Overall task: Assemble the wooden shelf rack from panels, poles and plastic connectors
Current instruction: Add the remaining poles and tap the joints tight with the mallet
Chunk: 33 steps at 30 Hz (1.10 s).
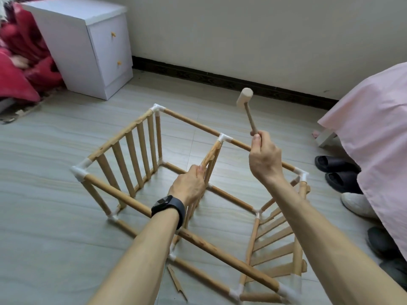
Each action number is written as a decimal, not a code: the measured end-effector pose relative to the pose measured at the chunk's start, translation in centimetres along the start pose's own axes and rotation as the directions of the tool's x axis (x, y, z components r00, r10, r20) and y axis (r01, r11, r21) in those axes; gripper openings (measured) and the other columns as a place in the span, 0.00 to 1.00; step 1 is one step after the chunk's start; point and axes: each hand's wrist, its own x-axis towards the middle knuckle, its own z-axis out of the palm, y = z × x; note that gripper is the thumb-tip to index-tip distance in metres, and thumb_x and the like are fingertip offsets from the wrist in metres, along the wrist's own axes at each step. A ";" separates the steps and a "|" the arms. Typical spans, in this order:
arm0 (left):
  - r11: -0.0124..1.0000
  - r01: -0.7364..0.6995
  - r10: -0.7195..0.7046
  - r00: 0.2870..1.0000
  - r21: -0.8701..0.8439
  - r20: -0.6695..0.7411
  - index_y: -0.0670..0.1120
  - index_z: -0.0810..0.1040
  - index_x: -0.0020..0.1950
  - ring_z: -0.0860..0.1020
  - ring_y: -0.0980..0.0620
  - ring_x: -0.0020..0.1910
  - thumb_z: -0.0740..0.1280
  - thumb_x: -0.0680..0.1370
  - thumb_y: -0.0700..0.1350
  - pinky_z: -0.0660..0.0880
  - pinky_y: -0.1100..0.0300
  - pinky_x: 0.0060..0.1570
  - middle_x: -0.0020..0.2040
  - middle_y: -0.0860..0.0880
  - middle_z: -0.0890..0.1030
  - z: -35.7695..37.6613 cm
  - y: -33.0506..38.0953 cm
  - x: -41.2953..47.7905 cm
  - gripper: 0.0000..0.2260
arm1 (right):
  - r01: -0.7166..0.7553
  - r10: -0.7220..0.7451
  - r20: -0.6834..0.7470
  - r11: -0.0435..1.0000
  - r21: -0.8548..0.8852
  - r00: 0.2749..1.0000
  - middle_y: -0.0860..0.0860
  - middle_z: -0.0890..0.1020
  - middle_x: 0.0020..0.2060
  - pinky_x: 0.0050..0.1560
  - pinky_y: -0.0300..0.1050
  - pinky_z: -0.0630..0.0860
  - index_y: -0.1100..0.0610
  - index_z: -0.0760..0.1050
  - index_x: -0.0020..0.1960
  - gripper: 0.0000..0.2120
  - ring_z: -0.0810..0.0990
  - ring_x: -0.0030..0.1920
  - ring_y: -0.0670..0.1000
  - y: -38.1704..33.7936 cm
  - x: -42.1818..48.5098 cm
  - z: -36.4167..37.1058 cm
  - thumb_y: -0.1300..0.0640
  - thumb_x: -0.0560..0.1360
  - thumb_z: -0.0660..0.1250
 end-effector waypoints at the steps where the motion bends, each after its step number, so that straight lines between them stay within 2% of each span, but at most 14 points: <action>1: 1.000 0.002 -0.002 1.000 -0.008 0.001 0.51 0.71 0.58 0.81 0.45 0.48 0.42 0.84 0.63 0.79 0.42 0.53 0.47 0.46 0.81 0.0 0.0 0.1 0.23 | 0.008 -0.008 -0.031 1.000 0.014 0.999 0.48 0.73 0.31 0.26 0.35 0.64 0.57 0.73 0.59 0.15 0.71 0.26 0.43 -0.2 0.2 0.6 0.52 0.87 0.50; 3: 1.000 0.001 -0.001 1.000 -0.020 -0.002 0.52 0.70 0.57 0.81 0.46 0.47 0.42 0.83 0.64 0.80 0.43 0.52 0.47 0.46 0.81 0.1 -0.2 0.3 0.23 | -0.036 0.045 0.076 0.993 -0.109 0.996 0.50 0.75 0.35 0.30 0.37 0.67 0.58 0.72 0.59 0.15 0.75 0.32 0.44 0.1 0.6 1.9 0.53 0.87 0.49; 5: 1.000 -0.006 0.006 1.000 -0.005 -0.010 0.52 0.70 0.57 0.81 0.47 0.45 0.42 0.83 0.64 0.80 0.43 0.51 0.46 0.47 0.81 0.2 -0.2 0.4 0.23 | -0.102 0.190 0.261 0.943 -0.316 0.946 0.54 0.79 0.43 0.38 0.48 0.73 0.59 0.73 0.58 0.16 0.78 0.41 0.53 0.9 0.7 2.6 0.52 0.86 0.49; 9: 1.000 -0.014 0.014 1.000 0.022 -0.012 0.52 0.70 0.57 0.81 0.47 0.45 0.42 0.83 0.64 0.80 0.43 0.51 0.46 0.48 0.81 0.3 -0.2 0.6 0.23 | -0.088 0.096 0.063 0.989 -0.121 0.993 0.52 0.78 0.37 0.31 0.44 0.65 0.57 0.73 0.54 0.16 0.75 0.33 0.51 1.2 0.5 3.1 0.52 0.86 0.49; 10: 1.000 -0.017 0.017 1.000 0.024 -0.009 0.52 0.70 0.58 0.81 0.46 0.46 0.42 0.83 0.64 0.80 0.43 0.51 0.46 0.48 0.81 0.3 -0.3 0.7 0.23 | -0.086 0.094 0.062 0.989 -0.121 0.994 0.52 0.78 0.37 0.31 0.43 0.67 0.57 0.73 0.55 0.16 0.75 0.33 0.51 1.3 0.5 3.0 0.52 0.87 0.49; 13: 0.999 -0.014 0.014 1.000 0.036 -0.008 0.51 0.70 0.59 0.81 0.46 0.47 0.42 0.84 0.63 0.80 0.43 0.52 0.47 0.47 0.81 0.3 -0.3 0.5 0.23 | -0.116 0.208 0.252 0.935 -0.336 0.945 0.54 0.79 0.44 0.40 0.49 0.72 0.57 0.74 0.56 0.17 0.77 0.41 0.54 1.4 0.7 2.9 0.51 0.86 0.49; 17: 0.998 -0.020 0.021 1.000 0.062 -0.016 0.50 0.70 0.59 0.81 0.45 0.46 0.42 0.84 0.62 0.79 0.42 0.51 0.47 0.47 0.81 0.0 0.0 0.4 0.23 | -0.071 0.072 0.013 0.994 -0.084 0.997 0.52 0.77 0.35 0.31 0.44 0.66 0.56 0.72 0.52 0.15 0.74 0.31 0.50 0.9 -0.1 2.9 0.52 0.86 0.50; 19: 0.998 -0.020 0.021 1.000 0.064 -0.017 0.50 0.70 0.59 0.81 0.46 0.46 0.42 0.84 0.62 0.79 0.43 0.51 0.47 0.47 0.80 0.0 0.0 0.3 0.23 | -0.098 0.116 0.091 0.979 -0.180 0.989 0.53 0.78 0.37 0.33 0.47 0.70 0.56 0.72 0.52 0.15 0.76 0.35 0.53 1.3 -0.2 2.9 0.52 0.86 0.49; 21: 0.998 -0.021 0.023 0.999 0.064 -0.024 0.49 0.70 0.59 0.80 0.45 0.46 0.42 0.84 0.62 0.79 0.43 0.51 0.47 0.46 0.80 -0.1 0.2 0.2 0.23 | -0.146 0.249 0.260 0.922 -0.359 0.933 0.55 0.79 0.44 0.45 0.52 0.74 0.58 0.74 0.55 0.18 0.77 0.44 0.57 1.7 -0.4 2.6 0.52 0.86 0.48; 23: 0.996 -0.024 0.026 0.999 0.084 -0.026 0.48 0.70 0.60 0.79 0.44 0.47 0.42 0.85 0.61 0.78 0.44 0.51 0.48 0.45 0.80 -0.2 0.4 0.1 0.23 | -0.187 0.271 0.259 0.933 -0.307 0.927 0.56 0.79 0.49 0.51 0.55 0.75 0.59 0.76 0.58 0.19 0.78 0.49 0.58 1.8 -0.5 2.3 0.52 0.86 0.48; 25: 0.996 -0.015 0.016 1.000 0.089 -0.005 0.48 0.70 0.61 0.79 0.44 0.47 0.42 0.85 0.60 0.78 0.45 0.51 0.49 0.45 0.79 -0.2 0.5 -0.2 0.23 | -0.189 0.240 0.220 0.955 -0.229 0.946 0.55 0.80 0.48 0.49 0.55 0.77 0.58 0.77 0.59 0.19 0.79 0.47 0.57 1.4 -0.8 2.2 0.52 0.85 0.49; 27: 0.993 -0.038 0.031 0.998 0.109 0.062 0.47 0.69 0.62 0.79 0.43 0.49 0.42 0.85 0.61 0.77 0.44 0.53 0.51 0.44 0.79 -0.9 0.7 -0.4 0.24 | -0.166 0.201 0.191 0.969 -0.183 0.961 0.54 0.81 0.42 0.38 0.52 0.75 0.58 0.75 0.57 0.16 0.78 0.39 0.55 1.1 -1.1 2.5 0.52 0.85 0.51; 30: 0.889 -0.229 0.210 0.973 0.396 0.090 0.49 0.73 0.66 0.76 0.44 0.55 0.44 0.85 0.61 0.75 0.44 0.58 0.57 0.44 0.77 -4.6 -0.2 0.1 0.25 | -0.142 0.160 0.189 0.984 -0.106 0.969 0.53 0.79 0.35 0.30 0.48 0.70 0.56 0.71 0.56 0.10 0.75 0.31 0.52 -0.2 -1.0 3.6 0.52 0.85 0.53; 33: 0.699 -0.179 0.367 0.921 0.693 -0.132 0.49 0.72 0.69 0.73 0.46 0.64 0.53 0.84 0.56 0.72 0.48 0.61 0.66 0.46 0.74 -10.4 -2.6 1.8 0.19 | -0.104 0.111 0.219 0.994 -0.041 0.969 0.53 0.79 0.36 0.30 0.46 0.69 0.55 0.71 0.56 0.10 0.75 0.32 0.51 -2.1 -0.3 5.5 0.52 0.85 0.53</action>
